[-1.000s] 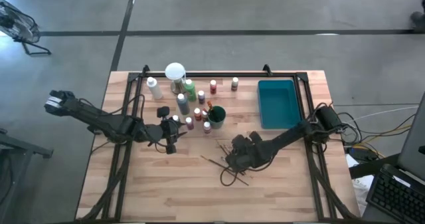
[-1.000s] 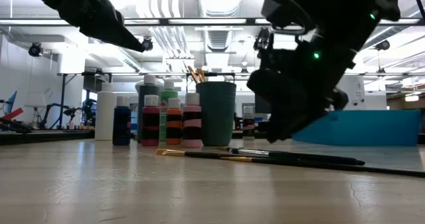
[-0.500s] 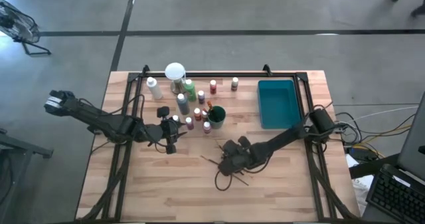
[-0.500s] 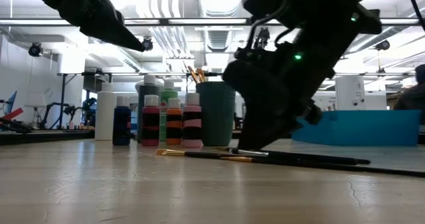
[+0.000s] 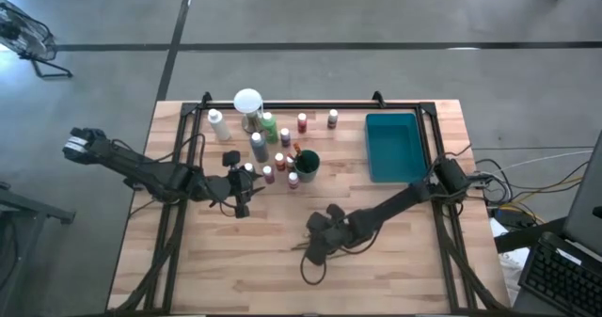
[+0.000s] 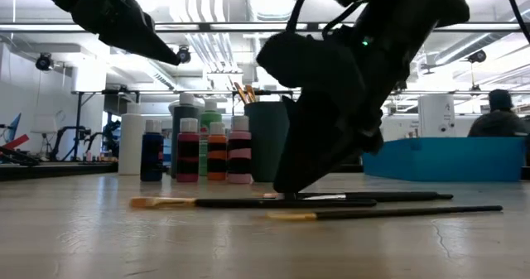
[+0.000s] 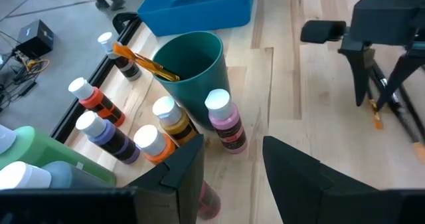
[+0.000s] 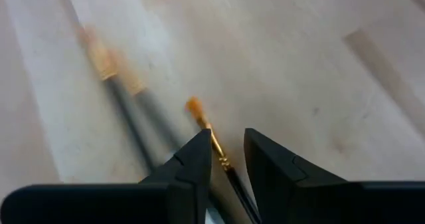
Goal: Pick & Place Paint Supplies
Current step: Adjust the gold paint brushes, then put the gold paint brush into the green cup
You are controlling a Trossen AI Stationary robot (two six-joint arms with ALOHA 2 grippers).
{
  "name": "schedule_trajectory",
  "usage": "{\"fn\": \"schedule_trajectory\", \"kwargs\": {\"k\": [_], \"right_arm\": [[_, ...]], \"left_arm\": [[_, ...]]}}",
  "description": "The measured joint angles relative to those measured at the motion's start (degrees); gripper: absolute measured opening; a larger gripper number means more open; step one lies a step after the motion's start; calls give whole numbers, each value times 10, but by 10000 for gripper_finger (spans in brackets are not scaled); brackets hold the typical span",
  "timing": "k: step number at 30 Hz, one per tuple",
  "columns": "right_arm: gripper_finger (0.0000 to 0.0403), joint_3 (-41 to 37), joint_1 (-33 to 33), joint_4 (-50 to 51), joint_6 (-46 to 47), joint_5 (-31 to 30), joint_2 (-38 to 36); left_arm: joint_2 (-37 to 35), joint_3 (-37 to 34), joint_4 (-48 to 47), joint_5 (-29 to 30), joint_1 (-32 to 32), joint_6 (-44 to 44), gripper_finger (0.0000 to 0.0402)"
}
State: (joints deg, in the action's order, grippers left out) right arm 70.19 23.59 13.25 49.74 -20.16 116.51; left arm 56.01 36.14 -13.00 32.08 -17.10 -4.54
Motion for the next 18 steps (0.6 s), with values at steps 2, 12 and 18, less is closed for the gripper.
{"fn": "schedule_trajectory", "kwargs": {"k": [2,12,18], "right_arm": [[84,0,1,3,-9,-24,-3],[92,-1,-28,3,-86,9,-30],[121,5,-29,17,-176,38,-63]], "left_arm": [[0,0,0,0,0,1,160],[0,0,-1,0,0,14,160],[0,4,0,-1,0,24,160]]}}
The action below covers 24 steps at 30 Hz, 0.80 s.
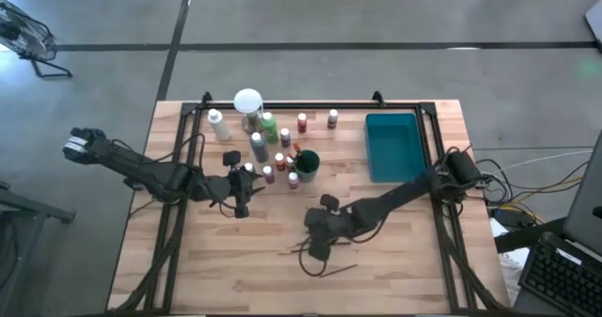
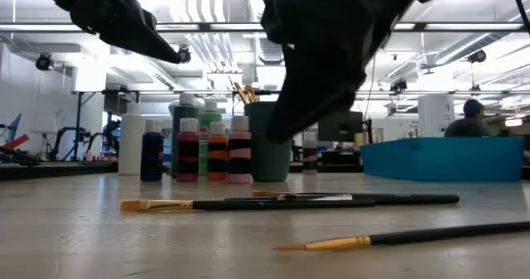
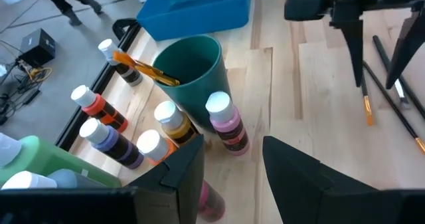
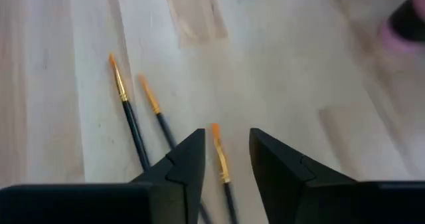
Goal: Pick & Place Paint Supplies
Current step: Put the gold paint brush into the green cup
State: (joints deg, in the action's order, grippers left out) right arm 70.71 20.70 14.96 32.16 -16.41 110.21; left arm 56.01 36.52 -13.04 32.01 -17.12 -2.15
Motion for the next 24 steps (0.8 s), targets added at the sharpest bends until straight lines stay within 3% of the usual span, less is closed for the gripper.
{"fn": "schedule_trajectory", "kwargs": {"k": [9,24], "right_arm": [[152,20,0,12,-39,26,41],[106,53,-1,21,-59,24,86]], "left_arm": [[-1,1,0,0,0,2,160],[-1,0,-6,0,0,8,160]]}}
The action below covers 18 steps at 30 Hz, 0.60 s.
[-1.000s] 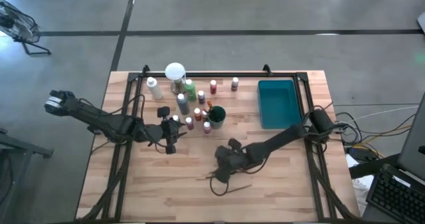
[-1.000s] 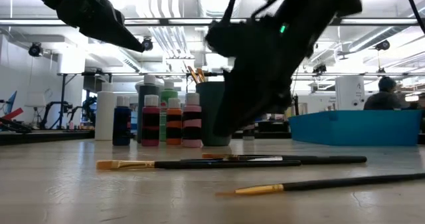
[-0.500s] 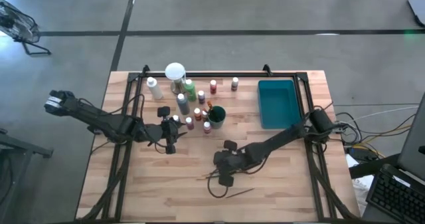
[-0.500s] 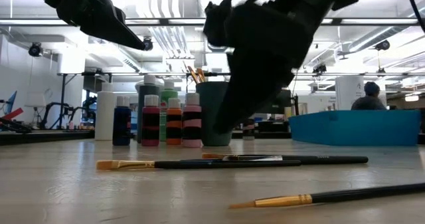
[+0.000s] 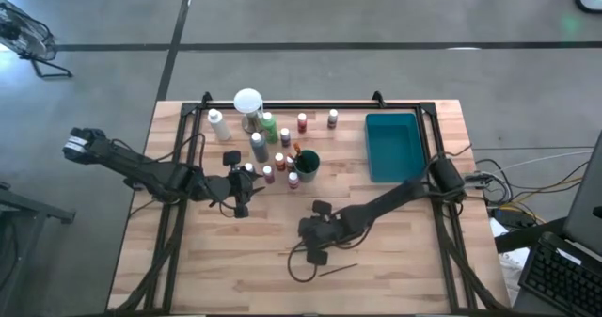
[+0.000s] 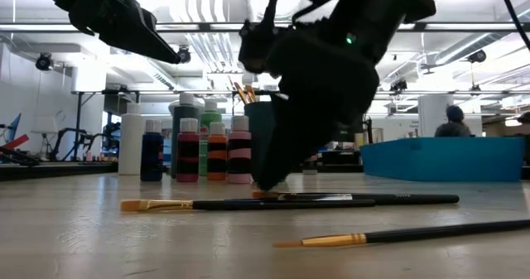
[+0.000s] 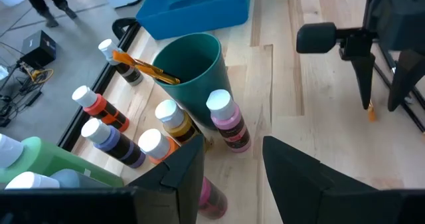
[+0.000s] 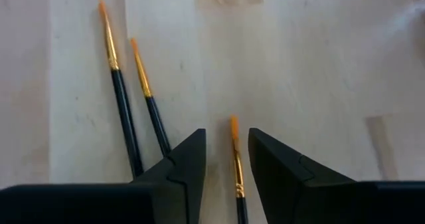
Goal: Pick & Place Paint Supplies
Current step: Put the gold paint brush into the green cup
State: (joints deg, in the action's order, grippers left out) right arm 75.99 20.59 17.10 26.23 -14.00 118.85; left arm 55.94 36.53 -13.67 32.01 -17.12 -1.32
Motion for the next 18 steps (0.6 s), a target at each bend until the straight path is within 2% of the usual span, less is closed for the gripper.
{"fn": "schedule_trajectory", "kwargs": {"k": [11,18], "right_arm": [[92,17,-6,2,1,4,22],[67,17,-9,3,1,9,22]], "left_arm": [[0,0,-2,0,0,1,160],[0,0,-1,0,0,0,160]]}}
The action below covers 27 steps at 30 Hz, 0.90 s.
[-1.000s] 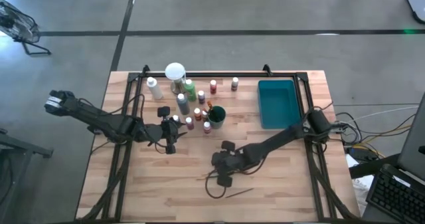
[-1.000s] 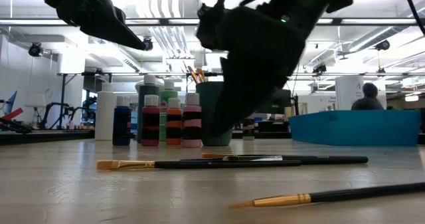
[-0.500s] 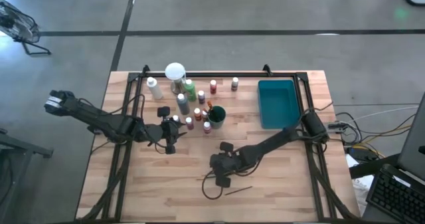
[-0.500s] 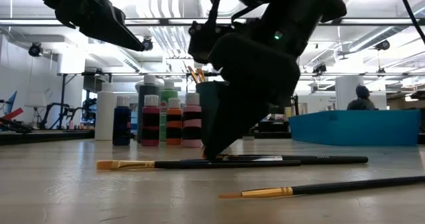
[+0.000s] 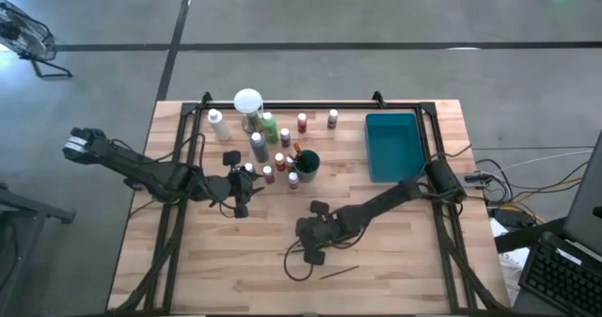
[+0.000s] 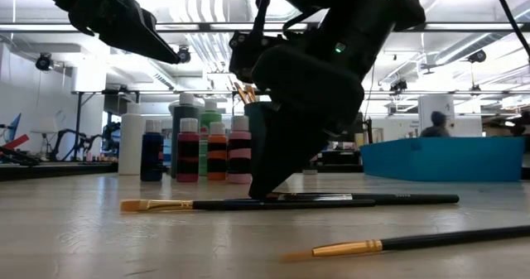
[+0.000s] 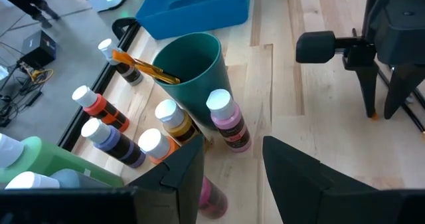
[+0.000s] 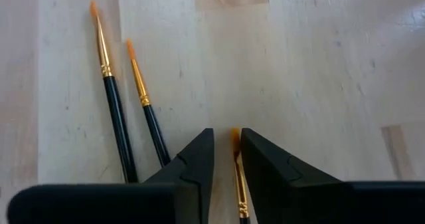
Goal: Pick & Place Paint Supplies
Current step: Put the gold paint brush into the green cup
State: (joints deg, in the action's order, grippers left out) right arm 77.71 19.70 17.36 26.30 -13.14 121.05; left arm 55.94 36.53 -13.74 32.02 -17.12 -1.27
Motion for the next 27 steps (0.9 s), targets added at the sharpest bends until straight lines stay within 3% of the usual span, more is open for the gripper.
{"fn": "schedule_trajectory", "kwargs": {"k": [13,27], "right_arm": [[11,0,-12,2,1,5,0],[8,2,-10,4,-13,-56,-17]], "left_arm": [[0,0,0,0,0,0,160],[0,-1,0,0,0,-10,160]]}}
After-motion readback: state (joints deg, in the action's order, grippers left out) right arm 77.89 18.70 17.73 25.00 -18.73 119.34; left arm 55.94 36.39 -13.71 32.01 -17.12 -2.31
